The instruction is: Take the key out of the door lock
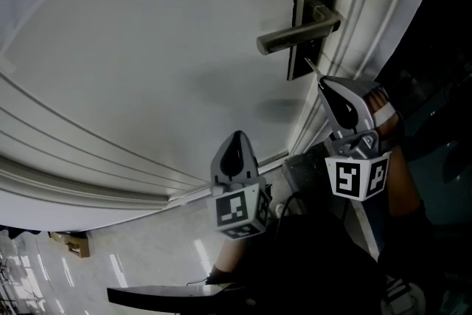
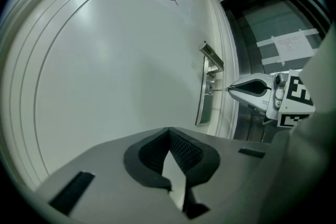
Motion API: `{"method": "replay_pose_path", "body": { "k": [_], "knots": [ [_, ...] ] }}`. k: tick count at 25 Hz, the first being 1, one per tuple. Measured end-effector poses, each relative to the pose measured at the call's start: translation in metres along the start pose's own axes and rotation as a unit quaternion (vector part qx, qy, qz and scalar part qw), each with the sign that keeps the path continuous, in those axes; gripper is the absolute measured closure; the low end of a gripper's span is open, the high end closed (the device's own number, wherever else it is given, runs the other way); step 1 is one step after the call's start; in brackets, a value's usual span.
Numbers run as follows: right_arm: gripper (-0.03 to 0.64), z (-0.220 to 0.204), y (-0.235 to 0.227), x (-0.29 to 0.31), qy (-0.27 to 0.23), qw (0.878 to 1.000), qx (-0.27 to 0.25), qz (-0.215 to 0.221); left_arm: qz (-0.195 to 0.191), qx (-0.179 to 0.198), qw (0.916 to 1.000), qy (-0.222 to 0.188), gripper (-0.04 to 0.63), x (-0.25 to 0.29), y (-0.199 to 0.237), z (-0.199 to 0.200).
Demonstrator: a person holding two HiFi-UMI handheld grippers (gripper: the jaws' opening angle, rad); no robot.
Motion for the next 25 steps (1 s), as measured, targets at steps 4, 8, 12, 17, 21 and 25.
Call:
{"method": "replay_pose_path", "body": {
  "k": [4, 8, 12, 17, 21, 25],
  "knots": [
    [0.604, 0.002, 0.003, -0.001, 0.0, 1.0, 0.016, -0.004, -0.003, 0.005, 1.0, -0.005, 0.595, 0.001, -0.002, 0.005],
    [0.604, 0.007, 0.004, -0.001, 0.0, 0.998, 0.056, -0.016, -0.011, 0.015, 0.9998, -0.007, 0.595, 0.006, -0.001, 0.006],
    [0.604, 0.01, 0.006, -0.001, 0.002, 0.993, 0.118, -0.027, -0.013, 0.015, 0.9998, -0.01, 0.595, 0.01, -0.002, 0.016],
    [0.604, 0.016, 0.01, -0.004, -0.019, 0.971, 0.233, -0.043, -0.018, 0.022, 0.9994, -0.019, 0.595, 0.013, -0.003, 0.022],
    [0.604, 0.021, 0.017, -0.006, -0.026, 0.943, 0.328, -0.043, -0.013, 0.016, 0.9997, -0.011, 0.595, 0.012, -0.001, 0.021],
    [0.604, 0.024, 0.025, -0.008, -0.031, 0.922, 0.384, -0.033, -0.015, 0.021, 0.9996, -0.008, 0.595, 0.01, 0.001, 0.014]
  ]
}}
Point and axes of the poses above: the fingertips, and each gripper's own axes: x forward along the fingers, y to its left, z out of its top, the point moved 5 cm from there along -x, backward along the fingers, and after that the axes turned 10 degrees about -y, right-handed, at the moved point
